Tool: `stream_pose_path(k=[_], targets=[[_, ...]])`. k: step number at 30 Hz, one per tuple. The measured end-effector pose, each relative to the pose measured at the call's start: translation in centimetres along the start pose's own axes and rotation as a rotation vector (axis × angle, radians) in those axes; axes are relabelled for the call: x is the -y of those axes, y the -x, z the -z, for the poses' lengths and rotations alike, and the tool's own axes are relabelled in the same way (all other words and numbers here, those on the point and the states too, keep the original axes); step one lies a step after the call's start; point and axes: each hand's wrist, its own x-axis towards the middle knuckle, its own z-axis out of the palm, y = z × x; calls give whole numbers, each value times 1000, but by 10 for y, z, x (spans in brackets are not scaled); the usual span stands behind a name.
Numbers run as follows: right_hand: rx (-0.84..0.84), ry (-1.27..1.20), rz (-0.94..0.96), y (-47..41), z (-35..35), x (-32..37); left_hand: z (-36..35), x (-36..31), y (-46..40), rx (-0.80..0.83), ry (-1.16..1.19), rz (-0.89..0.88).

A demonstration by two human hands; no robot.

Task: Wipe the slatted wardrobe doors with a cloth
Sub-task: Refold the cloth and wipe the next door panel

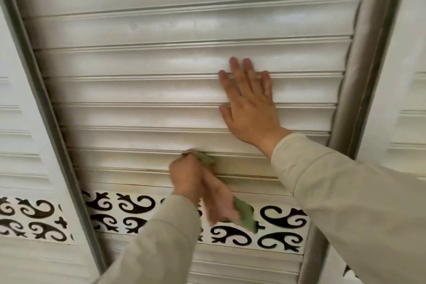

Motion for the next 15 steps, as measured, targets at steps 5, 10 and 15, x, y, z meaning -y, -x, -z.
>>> stream_pose_path(k=[5,10,15], targets=[[65,54,-85,9,-1,-18,32,-16,-5,29,72,19],[225,9,-13,-6,-2,-2,10,-6,10,121,-20,65],[300,-129,99,-13,7,7,-31,8,33,157,-73,41]])
